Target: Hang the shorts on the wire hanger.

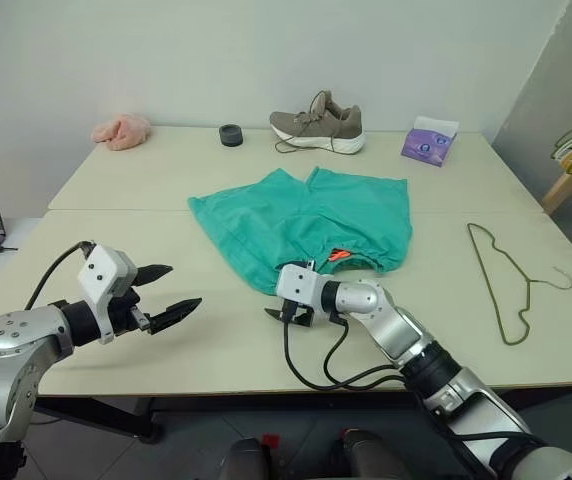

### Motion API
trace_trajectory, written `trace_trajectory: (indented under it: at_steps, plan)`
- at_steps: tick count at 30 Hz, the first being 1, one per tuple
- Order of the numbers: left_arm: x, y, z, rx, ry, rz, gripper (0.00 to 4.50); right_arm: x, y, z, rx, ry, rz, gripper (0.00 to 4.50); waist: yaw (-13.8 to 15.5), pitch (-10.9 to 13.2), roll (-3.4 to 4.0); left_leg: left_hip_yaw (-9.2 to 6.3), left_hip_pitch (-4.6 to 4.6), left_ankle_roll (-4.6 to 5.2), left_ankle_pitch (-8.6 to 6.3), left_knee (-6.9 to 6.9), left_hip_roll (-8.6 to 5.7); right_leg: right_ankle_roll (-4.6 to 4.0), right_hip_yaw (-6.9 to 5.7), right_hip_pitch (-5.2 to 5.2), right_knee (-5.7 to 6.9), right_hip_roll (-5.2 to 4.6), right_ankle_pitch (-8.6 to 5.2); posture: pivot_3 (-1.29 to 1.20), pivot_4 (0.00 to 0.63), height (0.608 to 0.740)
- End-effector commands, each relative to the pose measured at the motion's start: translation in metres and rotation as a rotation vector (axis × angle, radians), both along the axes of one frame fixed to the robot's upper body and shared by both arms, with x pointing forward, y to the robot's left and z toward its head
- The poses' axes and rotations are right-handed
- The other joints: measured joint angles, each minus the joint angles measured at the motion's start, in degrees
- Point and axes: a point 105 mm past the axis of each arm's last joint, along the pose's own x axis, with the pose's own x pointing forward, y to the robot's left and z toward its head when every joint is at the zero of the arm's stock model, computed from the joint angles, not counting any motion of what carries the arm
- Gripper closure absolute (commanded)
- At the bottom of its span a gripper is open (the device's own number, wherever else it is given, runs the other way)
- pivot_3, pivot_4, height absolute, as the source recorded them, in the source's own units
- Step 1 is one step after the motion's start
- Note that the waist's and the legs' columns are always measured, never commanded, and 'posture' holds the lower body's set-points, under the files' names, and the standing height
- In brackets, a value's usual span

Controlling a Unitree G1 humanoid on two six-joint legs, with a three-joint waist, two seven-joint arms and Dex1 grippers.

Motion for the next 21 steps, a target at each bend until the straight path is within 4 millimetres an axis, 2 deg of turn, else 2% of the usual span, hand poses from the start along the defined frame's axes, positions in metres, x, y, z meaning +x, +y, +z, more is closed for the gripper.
trace_trajectory:
  at_steps: [1, 3, 5, 14, 21]
  plan:
    - [0.003, -0.001, 0.013, 0.006, -0.052, -0.006, 0.00, 0.013, -0.004, 0.002, -0.024, -0.012, -0.053, 0.18, -0.1, 0.0, 0.00, 0.00, -0.01, 0.00, 0.00, 0.00, 0.00, 0.00, 0.00, 0.00, 0.00, 0.00, 0.00, -0.01, 0.067, 0.740]
    - [0.004, -0.002, 0.014, 0.006, -0.058, -0.006, 0.00, 0.017, -0.006, 0.000, -0.039, -0.002, -0.069, 0.60, -0.1, 0.0, -0.01, 0.02, 0.00, -0.01, 0.00, 0.00, 0.03, -0.01, 0.02, -0.01, 0.01, 0.00, 0.00, -0.01, 0.064, 0.740]
    - [0.006, -0.003, 0.015, 0.007, -0.067, -0.004, 0.00, 0.018, -0.006, 0.000, -0.042, 0.011, -0.070, 1.26, -0.1, 0.0, -0.01, 0.01, 0.02, -0.01, 0.00, 0.00, 0.04, -0.02, 0.01, -0.01, 0.03, 0.00, 0.01, -0.01, 0.063, 0.740]
    - [0.012, -0.007, 0.014, 0.030, -0.085, -0.022, 0.00, 0.007, 0.001, 0.019, -0.024, 0.004, 0.029, 4.47, -0.1, 0.0, 0.00, 0.02, -0.01, -0.01, -0.01, 0.00, 0.04, -0.02, 0.01, -0.03, 0.02, 0.01, 0.01, -0.03, 0.060, 0.740]
    - [0.035, -0.017, 0.017, 0.175, -0.244, -0.054, 0.00, -0.018, -0.018, 0.056, 0.007, 0.009, 0.138, 4.47, 0.0, 0.0, 0.00, 0.02, -0.11, -0.02, -0.01, -0.01, 0.02, -0.02, -0.02, -0.10, 0.00, 0.02, 0.01, -0.06, 0.064, 0.740]
